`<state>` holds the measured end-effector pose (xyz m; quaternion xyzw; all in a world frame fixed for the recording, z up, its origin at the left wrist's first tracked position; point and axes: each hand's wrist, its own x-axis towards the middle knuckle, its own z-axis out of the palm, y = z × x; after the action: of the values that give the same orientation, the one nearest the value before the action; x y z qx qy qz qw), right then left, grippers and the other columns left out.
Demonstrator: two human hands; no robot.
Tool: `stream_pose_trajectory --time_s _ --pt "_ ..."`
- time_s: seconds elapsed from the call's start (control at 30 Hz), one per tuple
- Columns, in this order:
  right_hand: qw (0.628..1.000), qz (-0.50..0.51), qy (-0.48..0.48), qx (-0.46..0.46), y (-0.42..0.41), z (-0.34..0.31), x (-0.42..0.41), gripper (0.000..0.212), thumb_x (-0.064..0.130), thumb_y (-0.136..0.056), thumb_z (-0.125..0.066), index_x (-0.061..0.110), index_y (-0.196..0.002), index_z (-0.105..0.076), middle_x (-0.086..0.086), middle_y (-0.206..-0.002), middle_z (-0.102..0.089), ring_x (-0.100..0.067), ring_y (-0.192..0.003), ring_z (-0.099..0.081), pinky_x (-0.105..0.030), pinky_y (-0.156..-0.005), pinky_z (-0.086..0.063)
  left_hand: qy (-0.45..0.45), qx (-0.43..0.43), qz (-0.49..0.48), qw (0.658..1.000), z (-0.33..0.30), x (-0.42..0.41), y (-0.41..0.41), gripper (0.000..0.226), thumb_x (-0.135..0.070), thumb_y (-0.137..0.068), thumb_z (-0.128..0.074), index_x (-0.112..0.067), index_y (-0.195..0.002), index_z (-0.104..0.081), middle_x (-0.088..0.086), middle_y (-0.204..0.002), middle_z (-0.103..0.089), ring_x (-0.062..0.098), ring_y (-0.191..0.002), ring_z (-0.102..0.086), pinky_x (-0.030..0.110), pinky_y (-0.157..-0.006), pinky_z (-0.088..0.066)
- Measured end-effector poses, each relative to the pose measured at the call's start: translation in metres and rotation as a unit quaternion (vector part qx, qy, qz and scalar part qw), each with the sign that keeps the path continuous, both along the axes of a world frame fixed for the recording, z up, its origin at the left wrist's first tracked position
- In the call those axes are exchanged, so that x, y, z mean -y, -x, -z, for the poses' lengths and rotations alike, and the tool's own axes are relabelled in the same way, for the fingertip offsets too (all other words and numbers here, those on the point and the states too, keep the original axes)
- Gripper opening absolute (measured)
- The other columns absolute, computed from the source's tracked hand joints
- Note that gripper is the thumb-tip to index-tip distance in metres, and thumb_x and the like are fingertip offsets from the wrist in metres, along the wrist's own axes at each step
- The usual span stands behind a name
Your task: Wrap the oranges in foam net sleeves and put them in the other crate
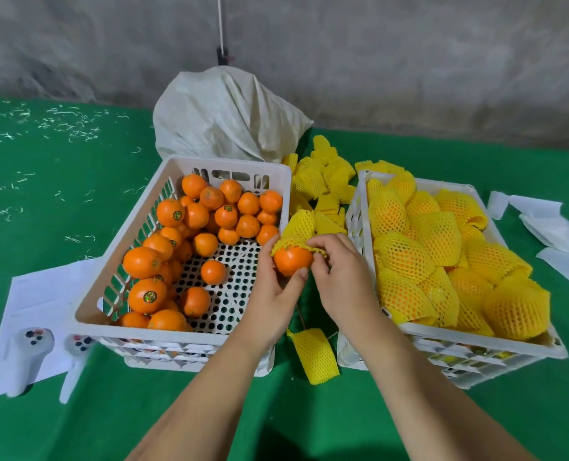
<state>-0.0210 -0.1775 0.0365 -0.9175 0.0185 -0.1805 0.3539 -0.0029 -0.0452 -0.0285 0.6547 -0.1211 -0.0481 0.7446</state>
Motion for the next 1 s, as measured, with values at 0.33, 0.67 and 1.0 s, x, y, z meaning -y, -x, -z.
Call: stream_pose_trajectory --time_s 0.33,0.67,1.0 --pt "0.999 -0.009 0.007 0.037 0.004 0.012 -0.007 0.038 0.01 -0.098 -0.059 0.021 -0.135 -0.062 0.003 -0.132 -0.051 -0.014 -0.118 -0.053 -0.022 -0.091 -0.045 0.189 -0.091 -0.053 0.976 -0.009 0.003 -0.001 0.056 -0.006 -0.096 -0.075 -0.007 -0.144 -0.046 0.01 -0.119 -0.075 0.025 -0.11 -0.073 0.033 -0.092 -0.06" --pt "0.994 0.013 0.012 0.103 0.001 0.017 0.005 0.037 0.002 -0.099 -0.054 0.009 -0.132 -0.069 -0.006 -0.11 -0.062 -0.02 -0.096 -0.063 -0.025 -0.079 -0.05 0.122 -0.035 -0.015 0.992 -0.004 0.007 -0.002 0.054 -0.005 -0.098 -0.071 -0.026 -0.145 -0.055 0.015 -0.101 -0.071 0.026 -0.071 -0.059 0.029 -0.062 -0.056" --pt "0.997 -0.051 -0.031 0.058 0.017 0.022 -0.021 0.062 0.011 -0.095 -0.053 0.023 -0.154 -0.044 -0.002 -0.149 -0.034 -0.017 -0.135 -0.042 -0.013 -0.102 -0.039 0.171 -0.109 -0.046 0.978 -0.013 0.001 0.002 0.046 0.003 -0.094 -0.063 -0.014 -0.134 -0.046 0.002 -0.104 -0.073 0.021 -0.096 -0.07 0.027 -0.075 -0.06"
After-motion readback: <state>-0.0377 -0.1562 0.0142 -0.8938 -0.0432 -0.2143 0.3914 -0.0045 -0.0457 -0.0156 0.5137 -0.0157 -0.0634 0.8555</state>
